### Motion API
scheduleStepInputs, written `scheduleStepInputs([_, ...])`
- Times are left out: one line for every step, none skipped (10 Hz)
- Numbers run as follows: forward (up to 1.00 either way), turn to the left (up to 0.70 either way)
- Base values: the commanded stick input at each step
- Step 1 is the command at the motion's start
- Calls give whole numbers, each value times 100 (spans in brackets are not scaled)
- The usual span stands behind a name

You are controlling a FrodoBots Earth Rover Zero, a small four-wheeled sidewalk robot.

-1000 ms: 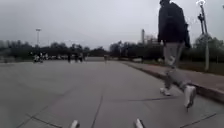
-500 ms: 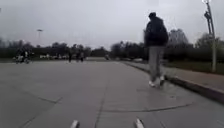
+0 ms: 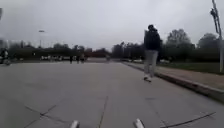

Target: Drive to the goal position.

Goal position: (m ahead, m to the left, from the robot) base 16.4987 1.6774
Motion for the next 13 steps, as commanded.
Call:
scheduleStepInputs([70, -35])
scheduleStepInputs([70, -35])
scheduleStepInputs([70, -35])
scheduleStepInputs([70, -30])
scheduleStepInputs([70, -25])
scheduleStepInputs([70, -4])
scheduleStepInputs([70, -4])
scheduleStepInputs([70, -4])
scheduleStepInputs([70, -4])
scheduleStepInputs([70, -4])
scheduleStepInputs([70, -4])
scheduleStepInputs([70, -4])
scheduleStepInputs([70, -4])
